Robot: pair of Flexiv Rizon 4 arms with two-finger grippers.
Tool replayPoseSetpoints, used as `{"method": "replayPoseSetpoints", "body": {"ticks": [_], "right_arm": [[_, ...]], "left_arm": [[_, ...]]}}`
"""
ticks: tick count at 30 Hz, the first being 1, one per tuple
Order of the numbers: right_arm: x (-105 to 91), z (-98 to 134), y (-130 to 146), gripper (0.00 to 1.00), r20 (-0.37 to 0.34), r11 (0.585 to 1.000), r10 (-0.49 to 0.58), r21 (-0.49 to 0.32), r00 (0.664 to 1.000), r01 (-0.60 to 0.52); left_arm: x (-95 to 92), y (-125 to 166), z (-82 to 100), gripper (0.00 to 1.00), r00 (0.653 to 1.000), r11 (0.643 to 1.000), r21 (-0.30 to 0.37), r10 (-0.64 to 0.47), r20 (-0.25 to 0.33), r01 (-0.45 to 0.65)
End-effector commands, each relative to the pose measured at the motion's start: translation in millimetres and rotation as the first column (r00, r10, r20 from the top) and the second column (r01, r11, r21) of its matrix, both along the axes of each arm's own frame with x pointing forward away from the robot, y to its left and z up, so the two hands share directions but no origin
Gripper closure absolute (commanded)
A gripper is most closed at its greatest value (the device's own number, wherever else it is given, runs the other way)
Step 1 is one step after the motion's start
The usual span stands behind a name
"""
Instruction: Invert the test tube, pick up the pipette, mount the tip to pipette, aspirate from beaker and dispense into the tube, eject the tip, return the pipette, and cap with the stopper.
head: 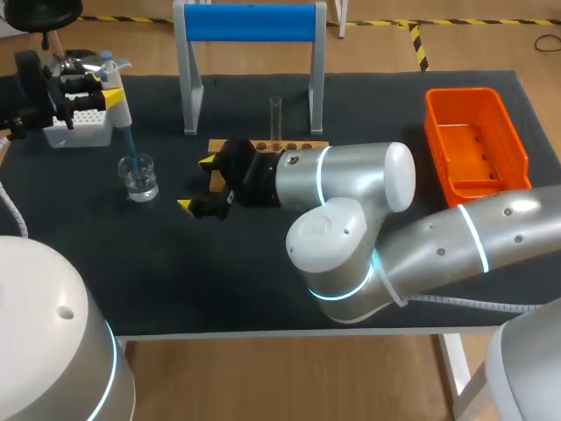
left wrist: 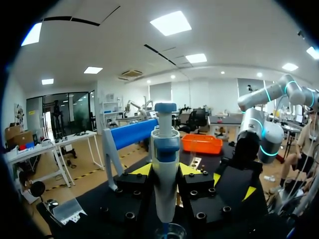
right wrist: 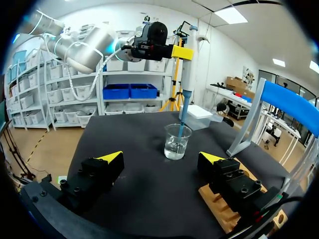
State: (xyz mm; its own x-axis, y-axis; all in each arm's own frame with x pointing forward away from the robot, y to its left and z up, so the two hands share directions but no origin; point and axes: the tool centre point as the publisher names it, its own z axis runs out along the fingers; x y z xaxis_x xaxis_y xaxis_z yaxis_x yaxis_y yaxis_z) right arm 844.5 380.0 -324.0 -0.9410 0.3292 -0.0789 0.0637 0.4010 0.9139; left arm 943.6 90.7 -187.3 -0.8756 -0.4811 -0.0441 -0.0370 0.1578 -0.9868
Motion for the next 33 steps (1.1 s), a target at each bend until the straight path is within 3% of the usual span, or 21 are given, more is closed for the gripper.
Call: {"method": "replayPoseSetpoints", "body": {"ticks": [1,14,26,33], "right_arm": [[0.6,0.5,-0.8,0.0,-0.002,1.0,0.003,-0.001,1.0,-0.003],[0.6,0.5,-0.8,0.0,-0.002,1.0,0.003,-0.001,1.0,-0.003],[-4.9,27.6,-24.3,0.0,-0.055,0.992,0.115,0.057,0.992,-0.112],[-8.3,65.5,-44.9,0.0,-0.067,0.972,0.234,0.048,0.97,-0.231]], "left_arm": [[0.0,0.9,-0.7,1.0,1.0,1.0,-0.002,-0.003,0.002,0.003],[0.0,0.9,-0.7,1.0,1.0,1.0,-0.002,-0.003,0.002,0.003],[0.0,0.9,-0.7,1.0,1.0,1.0,-0.002,-0.003,0.002,0.003],[0.0,0.9,-0.7,1.0,1.0,1.0,-0.002,-0.003,0.002,0.003]]}}
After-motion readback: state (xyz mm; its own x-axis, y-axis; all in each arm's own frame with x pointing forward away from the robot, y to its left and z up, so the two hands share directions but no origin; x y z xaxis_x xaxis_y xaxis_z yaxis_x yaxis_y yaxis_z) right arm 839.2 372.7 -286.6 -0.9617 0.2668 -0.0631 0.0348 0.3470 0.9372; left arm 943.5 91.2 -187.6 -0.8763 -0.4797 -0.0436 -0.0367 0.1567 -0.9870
